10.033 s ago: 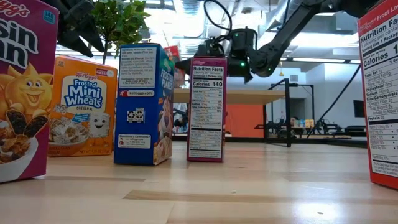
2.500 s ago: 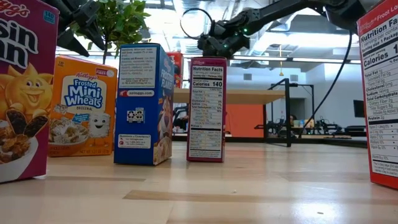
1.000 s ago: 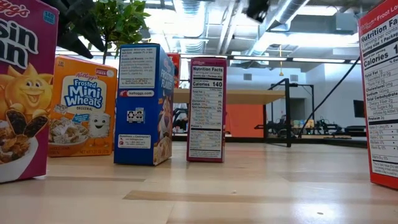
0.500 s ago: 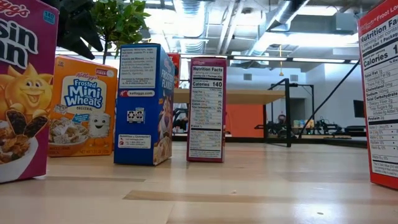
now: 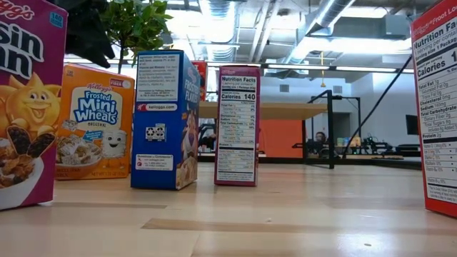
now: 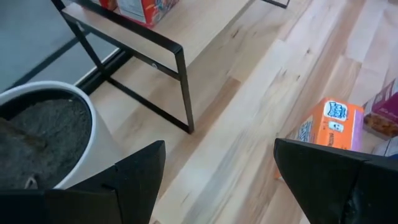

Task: Stack cereal on shelf
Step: Put the red cereal box on the shelf aligned with the other red cereal box on the shelf

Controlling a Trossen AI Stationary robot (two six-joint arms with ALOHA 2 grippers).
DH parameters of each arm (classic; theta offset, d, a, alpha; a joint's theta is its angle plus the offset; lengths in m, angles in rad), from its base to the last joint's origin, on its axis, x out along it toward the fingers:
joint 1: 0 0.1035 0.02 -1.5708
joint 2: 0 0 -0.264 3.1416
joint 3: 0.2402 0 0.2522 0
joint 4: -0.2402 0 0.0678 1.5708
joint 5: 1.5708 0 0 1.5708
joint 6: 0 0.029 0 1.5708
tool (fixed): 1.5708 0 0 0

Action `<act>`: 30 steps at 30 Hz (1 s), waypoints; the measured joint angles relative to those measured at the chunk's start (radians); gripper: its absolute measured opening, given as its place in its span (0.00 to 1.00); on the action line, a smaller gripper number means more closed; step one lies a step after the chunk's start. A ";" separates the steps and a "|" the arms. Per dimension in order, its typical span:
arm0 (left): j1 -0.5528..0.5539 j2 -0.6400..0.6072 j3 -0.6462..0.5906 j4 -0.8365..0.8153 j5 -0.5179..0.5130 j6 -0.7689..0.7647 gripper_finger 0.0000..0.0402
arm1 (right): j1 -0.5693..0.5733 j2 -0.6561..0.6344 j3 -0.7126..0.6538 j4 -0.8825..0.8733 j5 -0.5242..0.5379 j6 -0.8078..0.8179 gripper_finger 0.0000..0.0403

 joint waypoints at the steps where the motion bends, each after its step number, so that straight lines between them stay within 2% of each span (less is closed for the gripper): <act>1: 0.000 0.000 0.000 0.000 0.000 0.008 0.72 | 0.007 0.017 0.000 0.021 -0.015 0.010 0.71; 9: 0.000 0.000 0.000 0.000 0.000 0.033 0.72 | 0.048 0.123 0.001 0.074 -0.134 0.065 0.71; 12: 0.000 0.000 0.000 0.000 0.000 0.034 0.72 | 0.065 0.138 0.000 0.083 -0.142 0.065 0.71; 19: 0.000 0.000 0.000 -0.001 0.000 0.034 0.72 | 0.122 0.134 0.002 0.139 -0.051 0.074 0.71; 24: 0.000 0.000 0.000 -0.001 -0.001 0.034 0.72 | 0.156 0.135 -0.002 0.129 0.080 0.067 0.71; 30: 0.000 0.000 0.000 -0.001 -0.001 0.041 0.72 | 0.136 0.135 -0.049 0.177 0.115 0.069 0.71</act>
